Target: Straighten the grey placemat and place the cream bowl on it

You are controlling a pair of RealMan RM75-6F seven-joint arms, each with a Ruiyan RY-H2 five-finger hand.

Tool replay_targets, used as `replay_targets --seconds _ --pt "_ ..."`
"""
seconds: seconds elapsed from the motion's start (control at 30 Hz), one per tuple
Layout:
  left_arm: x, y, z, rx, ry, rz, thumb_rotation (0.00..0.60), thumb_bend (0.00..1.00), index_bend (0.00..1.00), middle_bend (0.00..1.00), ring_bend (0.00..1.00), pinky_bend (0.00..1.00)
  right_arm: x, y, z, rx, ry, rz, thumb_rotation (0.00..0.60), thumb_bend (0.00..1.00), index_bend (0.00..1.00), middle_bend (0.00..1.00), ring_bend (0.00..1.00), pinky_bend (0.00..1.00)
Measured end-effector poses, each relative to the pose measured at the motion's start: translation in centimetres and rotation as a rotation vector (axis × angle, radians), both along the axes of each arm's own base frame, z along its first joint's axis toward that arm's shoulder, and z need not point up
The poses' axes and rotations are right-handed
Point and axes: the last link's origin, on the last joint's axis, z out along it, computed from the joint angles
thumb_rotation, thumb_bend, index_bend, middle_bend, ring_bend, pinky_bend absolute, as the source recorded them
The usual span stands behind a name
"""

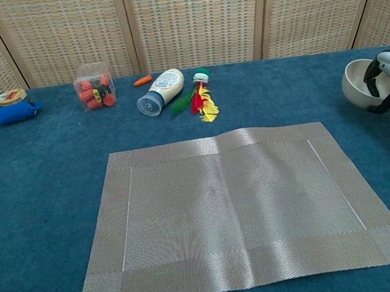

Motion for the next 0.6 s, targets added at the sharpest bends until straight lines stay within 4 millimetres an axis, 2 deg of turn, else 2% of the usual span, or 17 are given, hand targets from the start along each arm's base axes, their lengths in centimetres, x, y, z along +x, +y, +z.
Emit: replay_targets --seconds 0.43,0.6 --pt "0.17 -0.07 0.04 0.001 -0.008 -0.009 0.600 0.26 0.14 0.00 0.00 0.00 0.12 0.41 0.06 -0.003 0.014 0.029 0.600 0.48 0.74 0.37 0.12 0.22" --pt "0.21 -0.11 0.23 0.008 -0.011 -0.014 0.600 0.26 0.16 0.00 0.00 0.00 0.78 0.69 -0.06 -0.006 0.014 0.067 0.600 0.48 0.74 0.37 0.12 0.22"
